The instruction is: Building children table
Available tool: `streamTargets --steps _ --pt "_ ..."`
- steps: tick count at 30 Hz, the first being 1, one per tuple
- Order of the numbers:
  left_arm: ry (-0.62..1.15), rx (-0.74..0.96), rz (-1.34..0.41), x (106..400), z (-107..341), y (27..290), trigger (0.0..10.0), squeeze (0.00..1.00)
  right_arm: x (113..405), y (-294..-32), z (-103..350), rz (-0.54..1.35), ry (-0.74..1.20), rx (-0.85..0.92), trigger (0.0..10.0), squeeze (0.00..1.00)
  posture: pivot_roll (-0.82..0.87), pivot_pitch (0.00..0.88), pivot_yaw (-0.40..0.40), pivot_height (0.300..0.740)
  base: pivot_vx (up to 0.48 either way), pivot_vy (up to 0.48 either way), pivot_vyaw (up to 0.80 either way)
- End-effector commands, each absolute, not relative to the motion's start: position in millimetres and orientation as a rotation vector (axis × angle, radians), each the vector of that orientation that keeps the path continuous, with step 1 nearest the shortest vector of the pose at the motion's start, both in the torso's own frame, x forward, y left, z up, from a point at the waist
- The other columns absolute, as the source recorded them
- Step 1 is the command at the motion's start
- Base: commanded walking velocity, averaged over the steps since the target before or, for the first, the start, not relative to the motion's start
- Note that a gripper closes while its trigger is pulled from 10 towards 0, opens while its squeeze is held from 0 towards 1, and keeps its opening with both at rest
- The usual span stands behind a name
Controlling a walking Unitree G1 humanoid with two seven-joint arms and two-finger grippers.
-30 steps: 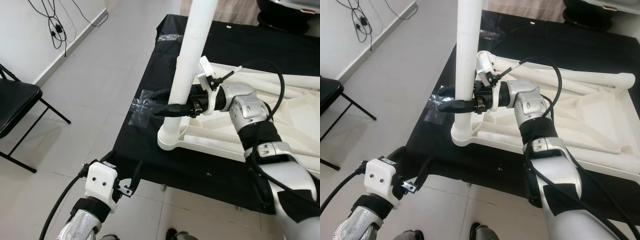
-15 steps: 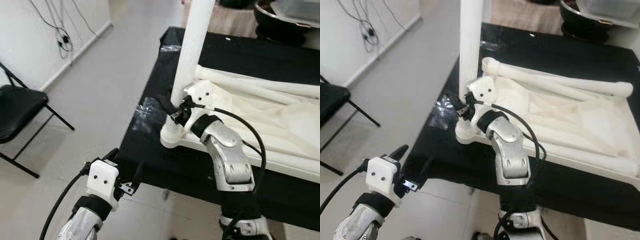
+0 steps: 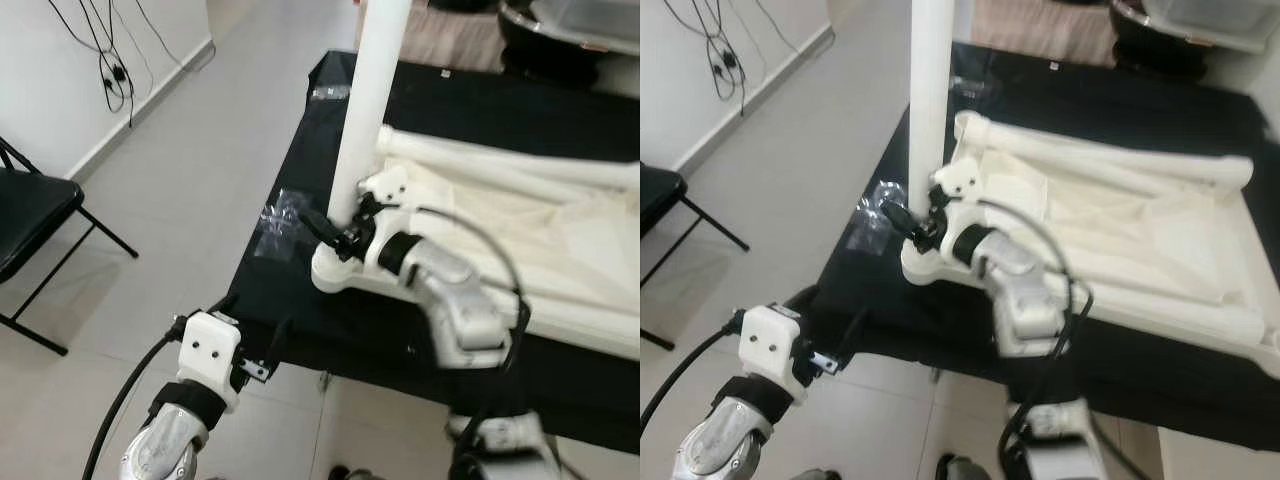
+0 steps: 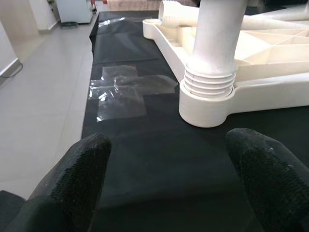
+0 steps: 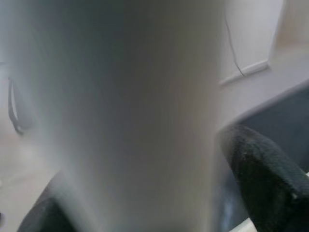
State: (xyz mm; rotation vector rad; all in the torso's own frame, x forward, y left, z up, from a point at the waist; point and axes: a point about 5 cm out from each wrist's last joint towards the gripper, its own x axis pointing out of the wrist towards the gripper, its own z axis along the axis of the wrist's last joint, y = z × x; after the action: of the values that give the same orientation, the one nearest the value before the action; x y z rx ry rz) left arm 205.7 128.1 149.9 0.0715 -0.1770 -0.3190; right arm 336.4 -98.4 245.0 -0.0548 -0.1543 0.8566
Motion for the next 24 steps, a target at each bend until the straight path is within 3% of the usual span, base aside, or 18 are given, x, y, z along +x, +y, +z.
streamTargets --steps 1,2,3,9,12,17,18,19,21,22,24 --pt "-0.169 0.074 -0.311 202 148 129 10.0 0.0 335 -103 253 1.036 -0.199 -0.047 10.0 1.0 0.08 0.215 -0.095 0.74 0.0 0.0 0.0" --pt "-0.169 0.074 -0.312 201 148 128 10.0 0.0 336 -106 256 1.095 -0.217 -0.082 10.0 0.91 0.1 0.224 -0.094 0.74 0.0 0.0 0.0" --pt "-0.17 0.074 -0.313 200 149 128 10.0 0.0 339 -109 259 1.16 -0.221 -0.12 10.0 0.0 0.11 0.231 -0.095 0.74 0.0 0.0 0.0" --pt "-0.169 0.077 -0.312 195 150 128 10.0 0.0 352 -114 274 1.322 -0.218 -0.169 10.0 0.0 0.12 0.249 -0.094 0.74 0.0 0.0 0.0" --pt "-0.16 0.081 -0.31 190 151 128 10.0 0.0 355 -115 287 1.464 -0.219 -0.114 10.0 0.0 0.15 0.262 -0.093 0.74 0.0 0.0 0.0" --pt "-0.155 0.081 -0.309 186 152 129 10.0 0.0 364 -115 293 1.496 -0.216 -0.113 10.0 0.0 0.15 0.278 -0.09 0.74 0.0 0.0 0.0" --pt "-0.154 0.081 -0.31 185 152 128 10.0 0.0 364 -114 294 1.523 -0.211 -0.102 8.3 0.0 0.16 0.28 -0.089 0.74 0.0 0.0 0.0" --pt "-0.152 0.081 -0.311 185 152 128 10.0 0.0 364 -114 295 1.553 -0.211 -0.097 3.4 0.0 0.16 0.28 -0.089 0.74 0.0 0.0 0.0" --pt "-0.151 0.081 -0.312 184 152 128 10.0 0.0 363 -113 295 1.581 -0.209 -0.093 3.1 0.0 0.16 0.281 -0.086 0.74 0.0 0.0 0.0" --pt "-0.147 0.081 -0.314 183 152 128 10.0 0.0 364 -113 295 1.625 -0.2 -0.089 0.0 0.0 0.16 0.281 -0.086 0.74 0.0 0.0 0.0" --pt "-0.146 0.08 -0.314 183 152 128 10.0 0.0 364 -113 294 1.633 -0.196 -0.094 0.0 0.0 0.16 0.282 -0.084 0.74 0.0 0.0 0.0"
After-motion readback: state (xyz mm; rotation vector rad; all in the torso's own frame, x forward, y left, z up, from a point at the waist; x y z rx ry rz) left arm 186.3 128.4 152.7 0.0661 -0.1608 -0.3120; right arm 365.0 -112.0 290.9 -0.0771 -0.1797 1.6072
